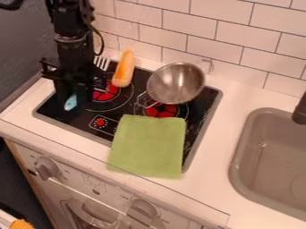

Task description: Moved the blue spatula to the left side of the burner

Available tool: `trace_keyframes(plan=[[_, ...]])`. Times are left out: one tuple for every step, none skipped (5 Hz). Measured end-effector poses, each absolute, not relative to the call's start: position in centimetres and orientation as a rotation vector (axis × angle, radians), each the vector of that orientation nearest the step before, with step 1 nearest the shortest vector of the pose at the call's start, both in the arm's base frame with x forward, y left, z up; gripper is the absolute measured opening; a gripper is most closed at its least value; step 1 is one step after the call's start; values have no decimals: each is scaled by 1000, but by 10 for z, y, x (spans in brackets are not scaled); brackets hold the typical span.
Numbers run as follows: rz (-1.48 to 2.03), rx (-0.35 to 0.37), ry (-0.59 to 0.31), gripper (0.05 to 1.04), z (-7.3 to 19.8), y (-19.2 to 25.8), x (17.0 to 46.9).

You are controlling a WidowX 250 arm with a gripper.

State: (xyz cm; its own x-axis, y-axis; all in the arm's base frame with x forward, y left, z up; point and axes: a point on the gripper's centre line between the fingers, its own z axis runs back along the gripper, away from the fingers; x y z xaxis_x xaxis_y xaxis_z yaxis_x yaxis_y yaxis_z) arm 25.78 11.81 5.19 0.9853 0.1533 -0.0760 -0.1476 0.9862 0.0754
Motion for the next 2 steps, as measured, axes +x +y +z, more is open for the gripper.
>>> trace_keyframes(plan=[[100,119,89,367,41,132,272],[55,120,91,367,31,138,280]])
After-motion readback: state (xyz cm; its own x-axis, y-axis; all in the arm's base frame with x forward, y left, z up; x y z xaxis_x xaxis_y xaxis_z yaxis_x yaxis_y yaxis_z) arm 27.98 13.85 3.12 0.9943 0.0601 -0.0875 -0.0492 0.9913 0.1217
